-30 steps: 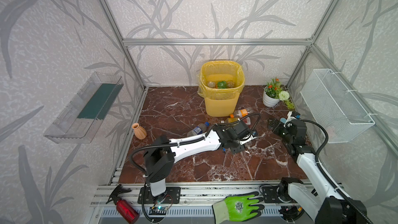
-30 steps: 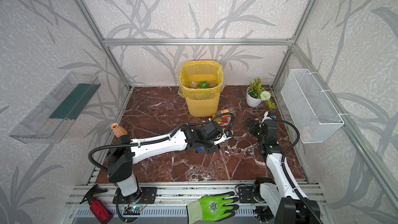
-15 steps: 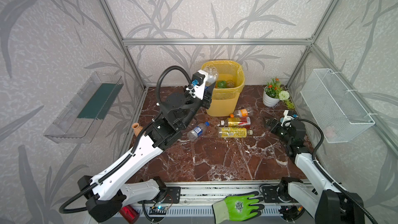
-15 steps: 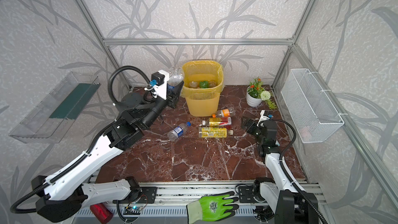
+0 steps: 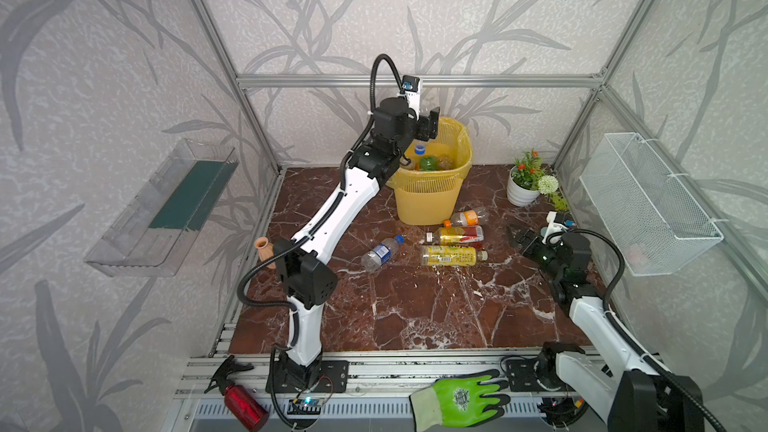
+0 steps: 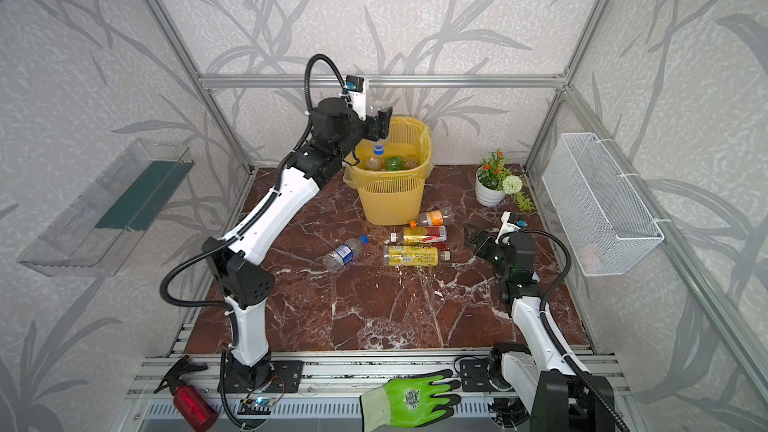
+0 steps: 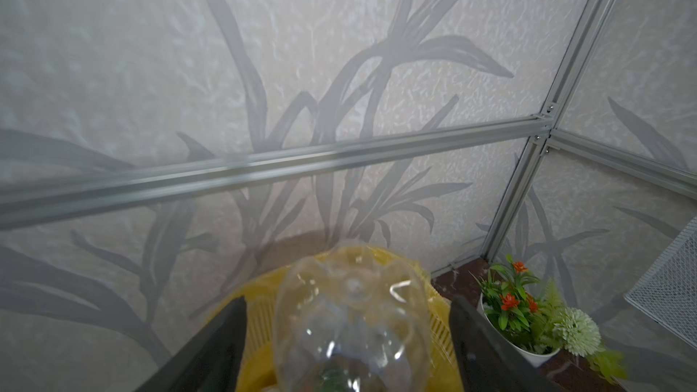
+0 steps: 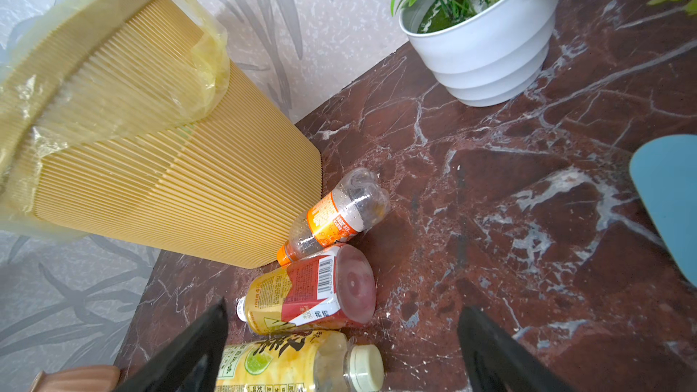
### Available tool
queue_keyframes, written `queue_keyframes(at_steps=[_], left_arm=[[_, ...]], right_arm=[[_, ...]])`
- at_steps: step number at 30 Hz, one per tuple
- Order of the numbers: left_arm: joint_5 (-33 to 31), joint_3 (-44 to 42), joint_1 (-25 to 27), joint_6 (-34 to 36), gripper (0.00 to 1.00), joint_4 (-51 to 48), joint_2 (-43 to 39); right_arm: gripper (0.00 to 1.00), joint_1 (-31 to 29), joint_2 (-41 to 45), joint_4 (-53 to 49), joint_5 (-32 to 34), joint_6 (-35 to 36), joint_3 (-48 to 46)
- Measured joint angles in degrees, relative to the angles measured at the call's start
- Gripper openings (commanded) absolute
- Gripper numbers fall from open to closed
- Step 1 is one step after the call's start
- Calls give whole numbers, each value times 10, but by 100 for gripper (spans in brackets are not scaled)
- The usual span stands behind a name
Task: Throw the plastic bottles in the bin
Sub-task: 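Open the left gripper to drop the Pepsi bottle into the bin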
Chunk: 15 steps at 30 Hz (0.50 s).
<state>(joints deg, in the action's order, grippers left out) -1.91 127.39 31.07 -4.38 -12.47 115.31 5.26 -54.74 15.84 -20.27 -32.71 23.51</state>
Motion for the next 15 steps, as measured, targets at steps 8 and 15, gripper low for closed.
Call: queue_keyframes(at_steps=[8, 15], left_arm=[[53, -28, 7, -7, 99, -26, -53], [49, -278, 27, -4, 99, 80, -278]], right_arm=[[95, 0, 22, -25, 9, 13, 7], [94, 0, 1, -31, -3, 10, 8]])
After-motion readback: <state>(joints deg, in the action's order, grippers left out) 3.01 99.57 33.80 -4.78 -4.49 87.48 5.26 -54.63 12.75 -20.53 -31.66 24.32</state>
